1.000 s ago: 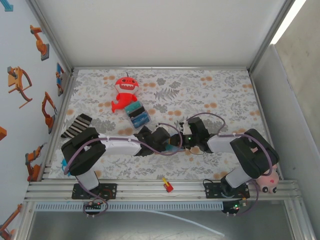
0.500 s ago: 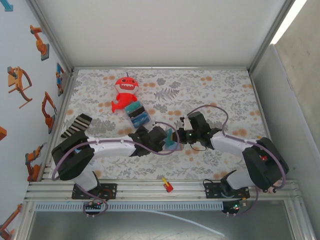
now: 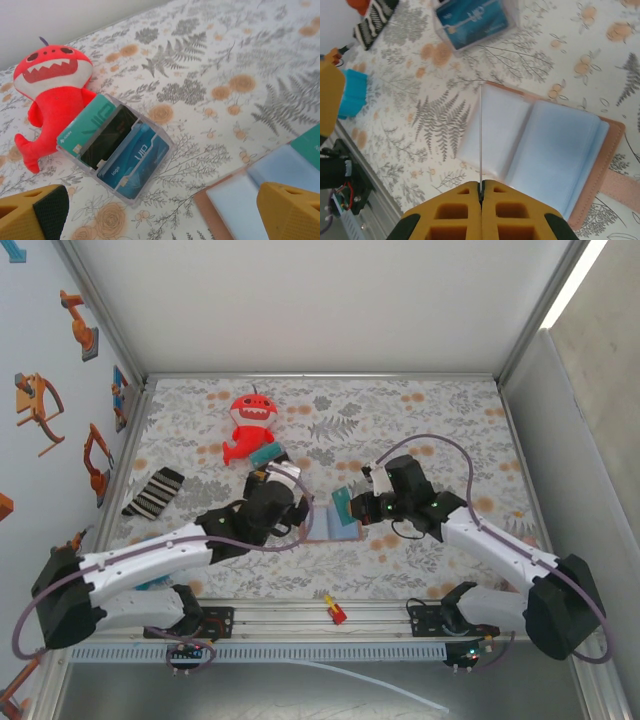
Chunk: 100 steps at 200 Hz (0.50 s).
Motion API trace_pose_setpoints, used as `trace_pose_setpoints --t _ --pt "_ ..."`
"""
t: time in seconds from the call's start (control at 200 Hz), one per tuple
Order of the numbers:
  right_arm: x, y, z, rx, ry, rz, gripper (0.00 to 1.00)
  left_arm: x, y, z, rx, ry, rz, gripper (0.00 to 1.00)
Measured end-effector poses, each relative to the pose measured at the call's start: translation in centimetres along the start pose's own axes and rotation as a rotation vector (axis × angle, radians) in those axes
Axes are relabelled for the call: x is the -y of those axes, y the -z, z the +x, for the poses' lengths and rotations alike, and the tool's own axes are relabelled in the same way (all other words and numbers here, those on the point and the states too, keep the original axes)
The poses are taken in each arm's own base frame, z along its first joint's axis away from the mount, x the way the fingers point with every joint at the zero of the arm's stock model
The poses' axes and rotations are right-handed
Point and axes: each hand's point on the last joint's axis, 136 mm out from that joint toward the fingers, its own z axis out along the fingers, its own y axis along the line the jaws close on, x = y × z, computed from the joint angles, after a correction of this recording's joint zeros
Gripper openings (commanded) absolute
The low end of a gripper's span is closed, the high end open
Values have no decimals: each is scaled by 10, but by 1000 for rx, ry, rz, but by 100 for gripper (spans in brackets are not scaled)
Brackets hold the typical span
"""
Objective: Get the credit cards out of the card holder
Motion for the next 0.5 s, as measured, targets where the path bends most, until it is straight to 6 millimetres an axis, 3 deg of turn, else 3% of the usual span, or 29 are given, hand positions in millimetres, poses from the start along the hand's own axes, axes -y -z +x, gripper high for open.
trace_pose_setpoints --t 0.17,0.3,0.501 --pt "-33 11 -5 -5 159 -62 0 -8 23 -13 93 108 167 99" --pt "-54 15 -4 -38 263 -122 0 12 40 -22 125 74 342 99" --pt "-76 18 -3 -89 373 -208 0 42 45 -14 64 -39 531 96"
